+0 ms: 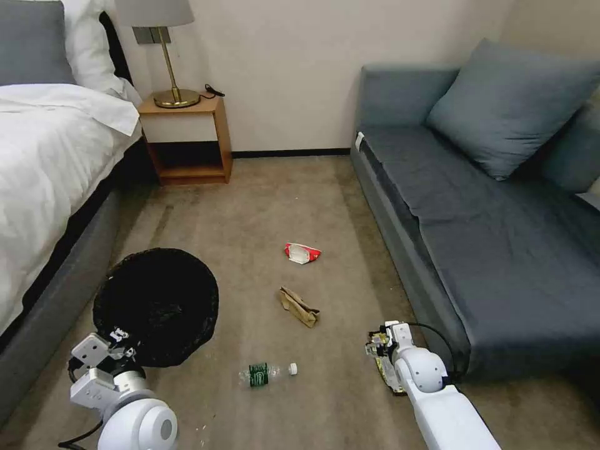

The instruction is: Pick up the trash bin, then pick up the garbage on the floor and place it into the trash bin.

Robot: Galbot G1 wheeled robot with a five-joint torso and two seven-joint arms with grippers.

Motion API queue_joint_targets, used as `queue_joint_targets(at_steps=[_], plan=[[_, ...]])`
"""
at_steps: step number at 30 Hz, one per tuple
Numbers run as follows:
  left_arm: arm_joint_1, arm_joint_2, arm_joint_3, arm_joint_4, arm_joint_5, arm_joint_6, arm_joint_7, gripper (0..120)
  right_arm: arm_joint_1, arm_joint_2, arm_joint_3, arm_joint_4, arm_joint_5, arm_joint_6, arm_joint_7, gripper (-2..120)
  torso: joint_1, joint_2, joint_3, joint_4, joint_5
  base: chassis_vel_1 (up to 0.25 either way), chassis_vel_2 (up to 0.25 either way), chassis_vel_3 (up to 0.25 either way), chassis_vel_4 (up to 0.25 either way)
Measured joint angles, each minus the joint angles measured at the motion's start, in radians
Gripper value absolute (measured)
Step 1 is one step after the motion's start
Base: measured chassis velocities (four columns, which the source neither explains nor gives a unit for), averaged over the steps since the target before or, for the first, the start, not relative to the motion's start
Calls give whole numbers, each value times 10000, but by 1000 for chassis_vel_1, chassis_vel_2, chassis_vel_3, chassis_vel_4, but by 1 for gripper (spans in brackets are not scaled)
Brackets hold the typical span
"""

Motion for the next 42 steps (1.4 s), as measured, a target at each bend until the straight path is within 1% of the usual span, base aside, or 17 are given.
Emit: queue_joint_targets(at_steps=[8,14,17,24,26,27,28,29,33,34,35,36,38,40,41,42], plan=[[-21,-3,-14,51,0,0,-10,0,144,-15,30,-678,55,307,-43,100,0,0,0,0,0,0,0,0,0],[-21,-14,-18,53,0,0,-21,0,185,-1,43,-959,111,365,-75,100,0,0,0,0,0,0,0,0,0],[3,-14,-34,54,0,-17,-35,0,242,56,73,-1340,113,533,-78,100,0,0,0,1,0,0,0,0,0],[24,-7,-60,54,0,-24,-44,0,243,52,91,-1502,104,647,-83,100,0,0,0,0,0,0,0,0,0],[40,-3,-71,40,0,-28,-47,0,243,43,125,-1603,97,730,-105,97,0,0,0,0,-1,0,0,0,0],[42,-4,-72,33,0,-29,-49,0,242,43,132,-1621,97,745,-107,90,0,0,0,0,-1,0,0,0,0],[42,-4,-72,33,0,-29,-49,0,242,43,132,-1621,97,745,-107,90,0,0,0,0,-1,0,0,0,0],[44,-3,-72,28,0,-30,-50,0,242,42,141,-1634,97,758,-108,87,0,0,0,0,0,0,0,0,0],[53,-23,-58,1,0,-34,-56,0,215,49,166,-1638,97,769,-143,70,0,0,-1,0,-1,0,0,0,0],[53,-23,-58,1,0,-34,-56,0,215,49,166,-1638,97,769,-143,70,0,0,-1,0,-1,0,0,0,0],[55,-30,-52,-5,1,-34,-57,0,209,54,171,-1630,98,773,-147,64,0,0,-1,0,-1,0,0,0,0],[59,-38,-46,-11,2,-35,-58,0,204,58,176,-1626,99,780,-149,61,0,0,-1,0,-1,0,0,0,0],[74,-44,-47,-21,5,-40,-63,0,197,59,179,-1625,105,819,-160,49,0,0,-1,0,-1,0,0,0,0],[80,-44,-51,-24,6,-45,-64,0,196,60,179,-1625,108,829,-165,48,0,0,-1,1,0,0,0,0,0],[88,-42,-62,-31,6,-50,-71,0,194,61,178,-1621,119,833,-170,39,0,0,-1,2,1,0,0,0,0],[89,-42,-64,-33,7,-52,-73,0,192,62,177,-1616,130,833,-174,36,0,0,-1,3,3,0,0,0,0]])
